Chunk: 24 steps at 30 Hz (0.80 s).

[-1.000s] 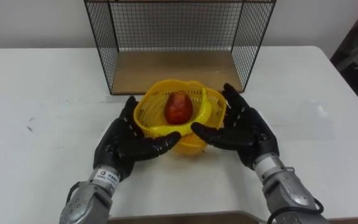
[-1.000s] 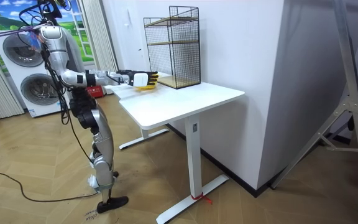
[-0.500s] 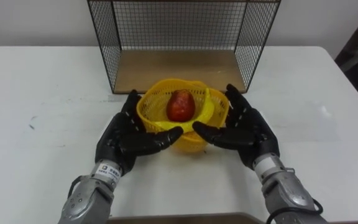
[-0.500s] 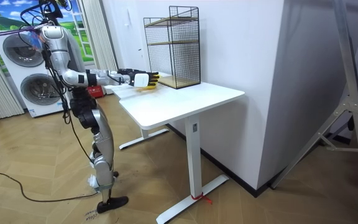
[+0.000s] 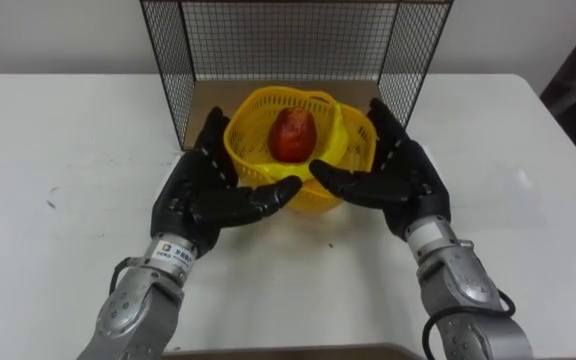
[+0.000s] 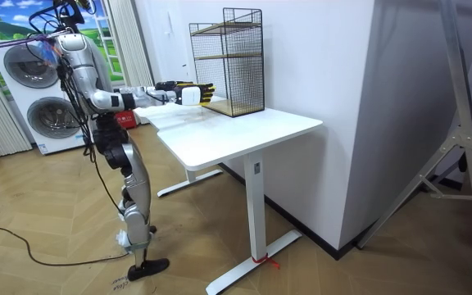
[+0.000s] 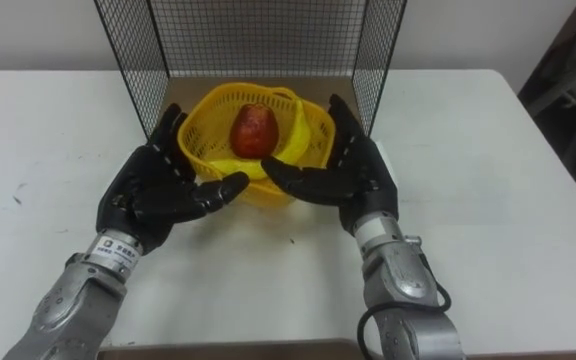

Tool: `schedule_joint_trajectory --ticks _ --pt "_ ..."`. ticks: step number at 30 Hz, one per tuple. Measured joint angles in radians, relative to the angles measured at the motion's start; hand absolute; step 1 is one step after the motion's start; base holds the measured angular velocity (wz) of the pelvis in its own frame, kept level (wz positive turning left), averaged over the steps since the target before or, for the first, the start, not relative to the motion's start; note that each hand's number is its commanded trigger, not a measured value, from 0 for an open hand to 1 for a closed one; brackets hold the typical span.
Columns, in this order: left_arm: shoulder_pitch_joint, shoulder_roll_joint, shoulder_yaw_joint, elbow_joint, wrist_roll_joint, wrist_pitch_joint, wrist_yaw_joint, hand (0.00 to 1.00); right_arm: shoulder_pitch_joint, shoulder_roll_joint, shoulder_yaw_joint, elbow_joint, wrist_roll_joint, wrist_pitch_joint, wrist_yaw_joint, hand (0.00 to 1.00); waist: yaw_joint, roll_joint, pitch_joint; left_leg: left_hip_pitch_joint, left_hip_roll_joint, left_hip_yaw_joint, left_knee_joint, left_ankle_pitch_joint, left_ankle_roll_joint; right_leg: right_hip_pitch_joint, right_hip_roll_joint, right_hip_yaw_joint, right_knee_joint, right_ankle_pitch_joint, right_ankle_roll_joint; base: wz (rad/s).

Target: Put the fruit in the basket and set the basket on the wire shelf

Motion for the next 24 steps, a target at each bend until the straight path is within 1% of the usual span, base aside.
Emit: schedule_joint_trajectory --ticks 12,18,21,22,24 --pt "0.0 0.0 -0.002 0.0 0.0 0.0 0.0 0.0 -0.001 -0.001 0.0 -0.001 0.0 0.0 0.0 0.0 -0.002 -0.006 -0.0013 0.006 0.0 0.0 0.008 0.0 0.0 0.006 -0.003 -0.001 0.02 -0.002 0.003 0.0" --pt "0.0 0.0 -0.002 0.0 0.001 0.0 0.0 0.0 -0.001 -0.001 -0.001 -0.014 -0.001 0.0 0.0 0.0 -0.001 -0.014 -0.0044 0.009 0.0 0.002 0.011 0.001 0.0 0.009 -0.003 0.0 0.021 -0.003 0.001 0.0" --pt "0.0 0.0 -0.001 0.003 0.001 0.0 0.0 0.0 -0.001 0.0 -0.001 -0.022 -0.001 0.0 0.0 0.0 0.003 -0.017 -0.0031 0.016 0.0 0.003 0.018 0.001 0.0 0.014 -0.003 0.004 0.022 -0.003 0.001 0.0" --pt "0.0 0.0 -0.001 0.005 0.0 0.0 0.0 0.0 -0.001 -0.001 -0.001 -0.023 -0.001 0.0 0.0 0.0 0.003 -0.021 -0.0012 0.021 0.0 0.003 0.02 0.0 0.0 0.018 -0.003 0.003 0.023 -0.003 0.001 0.0" --pt "0.0 0.0 -0.001 0.006 0.0 0.0 0.0 0.0 -0.001 -0.001 -0.001 -0.023 0.0 0.0 0.0 0.0 0.002 -0.026 -0.0006 0.02 0.002 0.002 0.026 -0.001 0.0 0.02 -0.002 0.002 0.024 -0.005 0.0 0.0"
